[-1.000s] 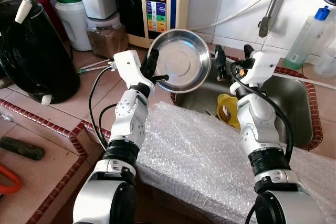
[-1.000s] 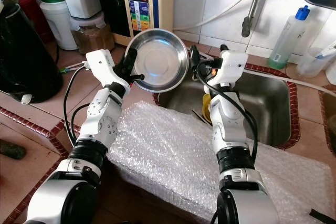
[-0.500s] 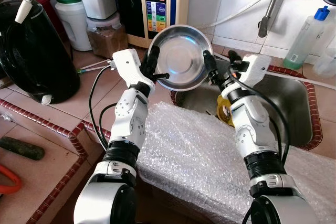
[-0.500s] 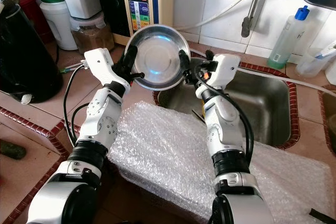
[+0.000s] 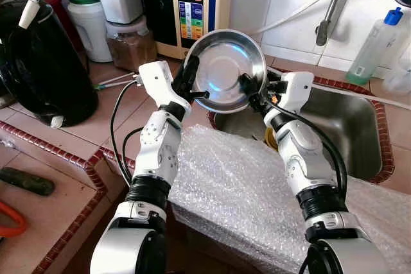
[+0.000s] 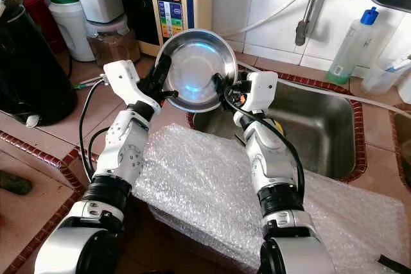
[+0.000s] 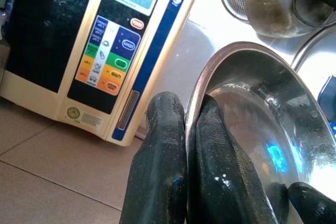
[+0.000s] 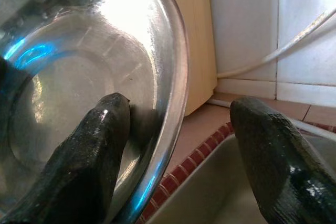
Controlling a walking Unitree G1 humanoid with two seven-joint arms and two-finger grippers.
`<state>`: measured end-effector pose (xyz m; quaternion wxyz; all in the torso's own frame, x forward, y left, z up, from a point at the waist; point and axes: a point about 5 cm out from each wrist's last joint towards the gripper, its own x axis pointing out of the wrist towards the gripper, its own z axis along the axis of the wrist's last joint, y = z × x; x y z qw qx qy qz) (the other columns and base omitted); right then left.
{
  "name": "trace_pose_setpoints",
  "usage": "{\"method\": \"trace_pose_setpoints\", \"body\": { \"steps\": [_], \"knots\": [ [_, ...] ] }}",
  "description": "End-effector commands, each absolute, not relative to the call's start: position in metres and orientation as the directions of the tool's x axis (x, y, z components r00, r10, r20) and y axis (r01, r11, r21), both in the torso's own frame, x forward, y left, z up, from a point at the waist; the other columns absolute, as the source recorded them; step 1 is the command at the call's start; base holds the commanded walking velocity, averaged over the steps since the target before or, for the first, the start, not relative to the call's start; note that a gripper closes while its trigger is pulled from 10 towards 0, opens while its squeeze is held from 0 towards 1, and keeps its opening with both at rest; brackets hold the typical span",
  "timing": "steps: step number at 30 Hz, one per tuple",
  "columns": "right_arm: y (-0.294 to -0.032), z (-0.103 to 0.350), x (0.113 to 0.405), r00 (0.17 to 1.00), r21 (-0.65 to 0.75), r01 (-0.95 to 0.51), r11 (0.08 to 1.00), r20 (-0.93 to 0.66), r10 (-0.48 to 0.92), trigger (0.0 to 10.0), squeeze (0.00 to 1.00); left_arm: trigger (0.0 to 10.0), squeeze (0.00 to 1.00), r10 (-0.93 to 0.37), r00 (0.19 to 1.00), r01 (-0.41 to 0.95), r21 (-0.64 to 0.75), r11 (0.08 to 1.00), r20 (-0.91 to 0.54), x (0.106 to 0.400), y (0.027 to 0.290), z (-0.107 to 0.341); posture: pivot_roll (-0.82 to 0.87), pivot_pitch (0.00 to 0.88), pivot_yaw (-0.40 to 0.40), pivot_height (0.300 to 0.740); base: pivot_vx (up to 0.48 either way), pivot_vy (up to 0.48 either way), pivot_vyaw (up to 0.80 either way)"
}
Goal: Kitchen organization
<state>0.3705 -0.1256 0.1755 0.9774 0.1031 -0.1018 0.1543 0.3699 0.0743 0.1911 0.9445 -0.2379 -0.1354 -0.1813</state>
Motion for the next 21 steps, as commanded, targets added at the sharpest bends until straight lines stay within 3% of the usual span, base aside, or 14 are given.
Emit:
{"method": "trace_pose_setpoints", "body": {
  "steps": [1, 8, 21],
  "knots": [
    [-0.1302, 0.175, 0.3732, 0.943, 0.198, -0.299, 0.933, 0.209, 0.258, 0.0, 0.0, 0.0, 0.0, -0.311, 0.863, 0.472, -0.413, 0.779, 0.399, 0.3649, 0.0619, 0.2005, 0.01, 0.0, 0.04, 0.74, 0.0, 0.0, 0.0],
    [-0.1268, 0.1784, 0.3729, 0.935, 0.322, -0.336, 0.885, 0.224, 0.274, 0.0, 0.0, 0.0, 0.0, -0.315, 0.862, 0.475, -0.416, 0.775, 0.398, 0.3641, 0.0619, 0.1997, 0.01, 0.0, 0.04, 0.74, 0.0, 0.0, 0.0],
    [-0.1301, 0.1785, 0.3734, 0.939, 0.371, -0.332, 0.867, 0.213, 0.269, 0.0, 0.0, 0.0, 0.0, -0.313, 0.863, 0.474, -0.42, 0.774, 0.397, 0.3644, 0.0625, 0.1999, 0.0, 0.0, 0.04, 0.74, 0.0, 0.0, 0.0]
  ]
}}
